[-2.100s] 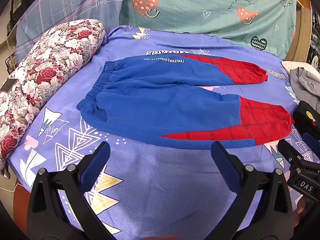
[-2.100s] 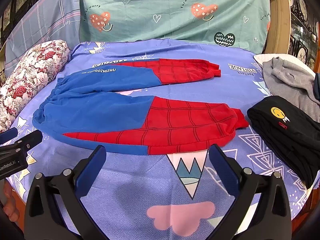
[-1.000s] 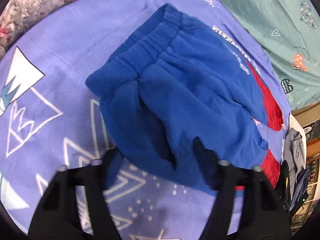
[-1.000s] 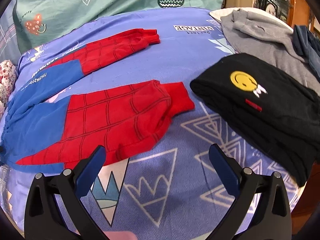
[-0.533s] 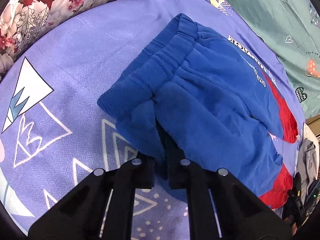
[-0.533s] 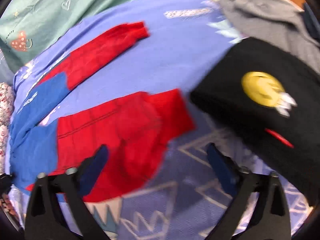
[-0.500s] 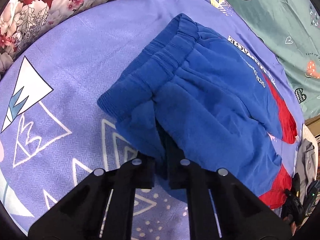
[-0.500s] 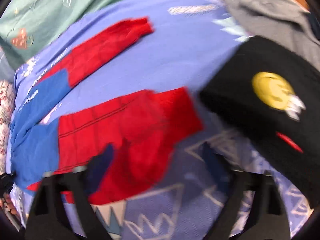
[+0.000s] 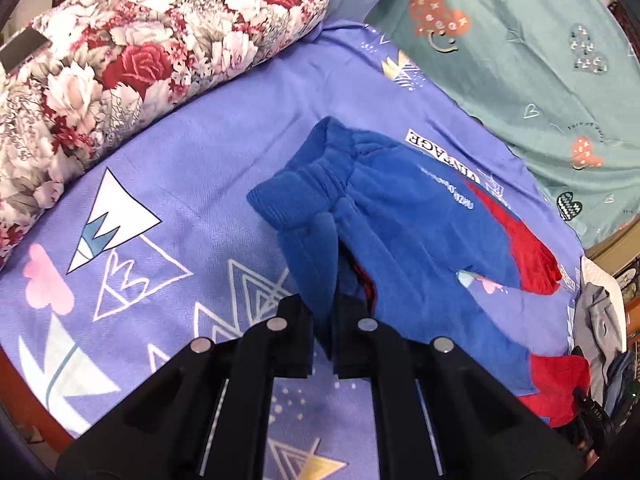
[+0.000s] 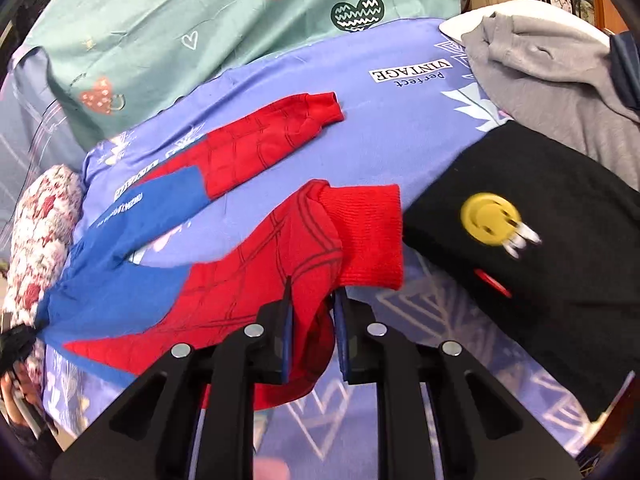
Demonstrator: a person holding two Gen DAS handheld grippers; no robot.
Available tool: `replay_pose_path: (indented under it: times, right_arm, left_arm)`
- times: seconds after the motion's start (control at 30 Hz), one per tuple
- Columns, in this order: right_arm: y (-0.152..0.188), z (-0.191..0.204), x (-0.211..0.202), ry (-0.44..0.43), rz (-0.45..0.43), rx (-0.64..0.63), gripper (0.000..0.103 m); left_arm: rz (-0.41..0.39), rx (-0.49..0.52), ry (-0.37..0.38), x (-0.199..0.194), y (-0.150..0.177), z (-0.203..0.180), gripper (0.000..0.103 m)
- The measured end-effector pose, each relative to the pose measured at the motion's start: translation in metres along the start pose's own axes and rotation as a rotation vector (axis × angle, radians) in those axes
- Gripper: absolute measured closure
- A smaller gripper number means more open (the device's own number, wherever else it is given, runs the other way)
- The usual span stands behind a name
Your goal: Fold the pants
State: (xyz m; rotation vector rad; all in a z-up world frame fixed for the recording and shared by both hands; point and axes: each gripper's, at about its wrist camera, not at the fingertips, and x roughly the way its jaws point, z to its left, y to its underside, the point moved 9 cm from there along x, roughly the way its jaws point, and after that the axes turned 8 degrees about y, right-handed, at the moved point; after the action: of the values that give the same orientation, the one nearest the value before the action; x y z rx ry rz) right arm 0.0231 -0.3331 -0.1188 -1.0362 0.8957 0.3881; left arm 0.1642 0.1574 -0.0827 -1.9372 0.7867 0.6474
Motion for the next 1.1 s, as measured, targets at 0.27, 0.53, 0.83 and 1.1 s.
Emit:
replay_pose_path:
  times: [0.27, 0.53, 0.83, 1.1]
  right_arm:
    - [0.057, -0.032, 0.039, 0.132, 0.163, -0.018, 0.055]
    - [0.018, -0.008, -0.004, 0.213, -0.09, -0.178, 0.047]
    - [0.038, 0.024, 0.034, 0.13, 0.029, -0.231, 0.048]
    - [0.027, 0.012, 0.041, 0.033, 0.135, -0.124, 0.047]
  left_arm:
    - [0.145, -0.009, -0.088, 0.029, 0.057, 0.036, 0.089]
    - [-0.001, -0.006, -0.23, -0.007, 0.029, 0.06, 0.032]
    - [0.052, 0.19, -0.099, 0.045, 0.025, -0.024, 0.017]
    - [0.22, 0.154, -0.172, 0.092, 0.039, -0.004, 0.017]
